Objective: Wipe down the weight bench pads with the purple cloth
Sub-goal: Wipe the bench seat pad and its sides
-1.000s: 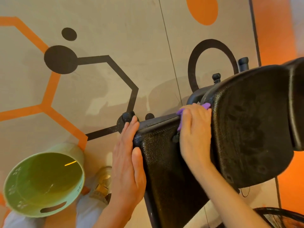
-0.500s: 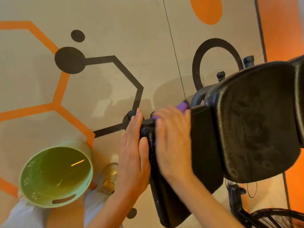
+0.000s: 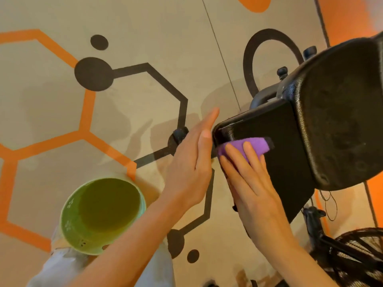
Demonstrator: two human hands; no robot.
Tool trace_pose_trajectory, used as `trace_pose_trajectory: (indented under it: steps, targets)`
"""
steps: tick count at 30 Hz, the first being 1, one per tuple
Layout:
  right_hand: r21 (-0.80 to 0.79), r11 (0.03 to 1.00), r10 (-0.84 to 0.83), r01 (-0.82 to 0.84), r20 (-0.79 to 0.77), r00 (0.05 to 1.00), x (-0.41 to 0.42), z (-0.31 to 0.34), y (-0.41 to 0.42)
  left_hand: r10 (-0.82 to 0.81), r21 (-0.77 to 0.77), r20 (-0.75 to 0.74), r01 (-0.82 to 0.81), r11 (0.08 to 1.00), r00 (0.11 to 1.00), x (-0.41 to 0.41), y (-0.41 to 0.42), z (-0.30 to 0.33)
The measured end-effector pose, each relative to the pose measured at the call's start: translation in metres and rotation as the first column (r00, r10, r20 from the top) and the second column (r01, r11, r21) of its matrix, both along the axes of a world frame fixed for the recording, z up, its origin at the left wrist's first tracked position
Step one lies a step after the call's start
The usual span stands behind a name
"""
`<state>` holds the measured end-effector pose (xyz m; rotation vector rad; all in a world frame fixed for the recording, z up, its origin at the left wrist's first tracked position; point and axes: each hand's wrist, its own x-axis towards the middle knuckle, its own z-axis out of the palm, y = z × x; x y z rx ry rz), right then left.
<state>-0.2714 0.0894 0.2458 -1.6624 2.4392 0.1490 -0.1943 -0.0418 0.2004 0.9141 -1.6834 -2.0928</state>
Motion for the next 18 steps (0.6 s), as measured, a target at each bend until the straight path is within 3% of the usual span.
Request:
trace_pose_trajectory:
  steps: [2,5,10,15,18]
  targets:
    - [0.1,0.993,-0.046,0.054,-0.081,0.996,0.018,-0.002,0.019,-0.118,0.011,-0.031,0.118,0.993,0.993,0.004,-0.003,-0.001]
    - [0.067,0.994,-0.07,0.083,-0.173,0.982,0.028,-0.005,0.006,-0.177,0.014,-0.059,0.179,0.984,0.982,0.007,-0.006,-0.002]
    - [-0.012,0.998,-0.069,0.068,-0.225,0.972,0.018,-0.009,-0.044,-0.123,0.03,-0.159,0.13,0.991,0.98,0.004,-0.005,-0.012]
    - [0.166,0.971,-0.131,0.17,-0.226,0.965,0.039,-0.012,0.047,-0.121,-0.081,-0.169,0.109,0.991,0.978,0.004,0.008,-0.024]
    - [0.124,0.981,-0.114,0.148,-0.247,0.962,0.043,-0.02,0.061,-0.085,-0.171,-0.19,0.052,0.984,0.978,0.002,0.014,-0.031]
